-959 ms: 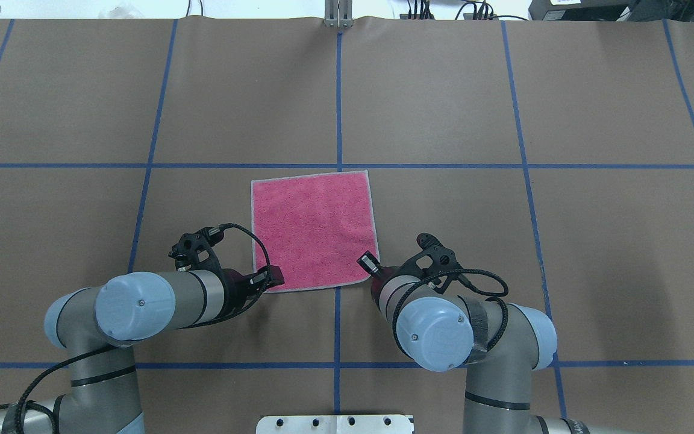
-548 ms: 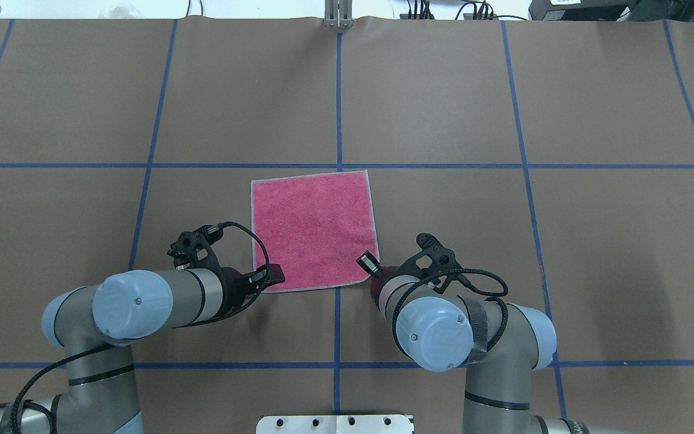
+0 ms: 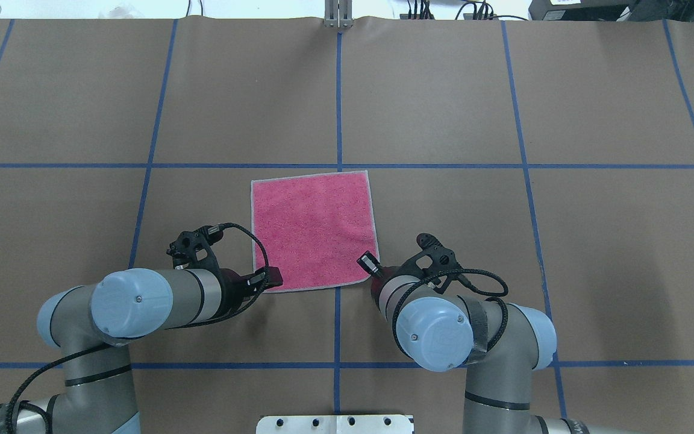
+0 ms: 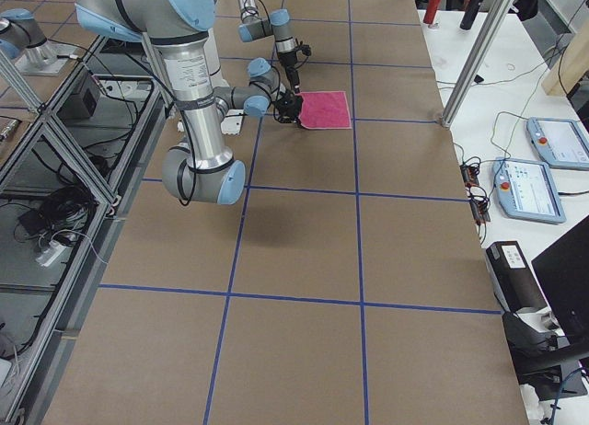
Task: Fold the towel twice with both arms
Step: 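Position the left gripper at the towel's other near corner and grasp both corners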
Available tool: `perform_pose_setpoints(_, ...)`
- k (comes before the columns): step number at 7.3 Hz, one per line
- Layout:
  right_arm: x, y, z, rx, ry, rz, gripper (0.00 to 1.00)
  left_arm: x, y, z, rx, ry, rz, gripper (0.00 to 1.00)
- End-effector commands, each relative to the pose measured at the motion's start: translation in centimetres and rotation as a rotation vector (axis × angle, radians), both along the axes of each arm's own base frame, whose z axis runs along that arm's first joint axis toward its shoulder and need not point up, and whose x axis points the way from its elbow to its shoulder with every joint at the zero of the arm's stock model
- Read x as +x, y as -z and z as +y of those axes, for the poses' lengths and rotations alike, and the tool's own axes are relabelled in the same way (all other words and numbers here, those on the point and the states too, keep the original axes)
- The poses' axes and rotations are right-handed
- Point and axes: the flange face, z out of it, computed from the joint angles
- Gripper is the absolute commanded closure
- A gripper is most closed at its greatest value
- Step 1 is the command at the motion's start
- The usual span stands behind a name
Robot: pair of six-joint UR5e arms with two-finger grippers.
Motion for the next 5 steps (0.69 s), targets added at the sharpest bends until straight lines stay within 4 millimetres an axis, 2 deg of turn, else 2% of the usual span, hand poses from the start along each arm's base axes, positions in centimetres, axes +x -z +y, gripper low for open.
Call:
perform_pose_setpoints(1,0.0,0.0,0.0,0.001,0.001,0.001,1.0,0.4,-0.1,0.1,-0.003,-0.002,-0.011,0.25)
perform_pose_setpoints(5,0.0,0.1,0.0,0.001,0.001,0.0,1.0,1.5,1.0,-0.3,-0.005,0.0,-0.011,0.25)
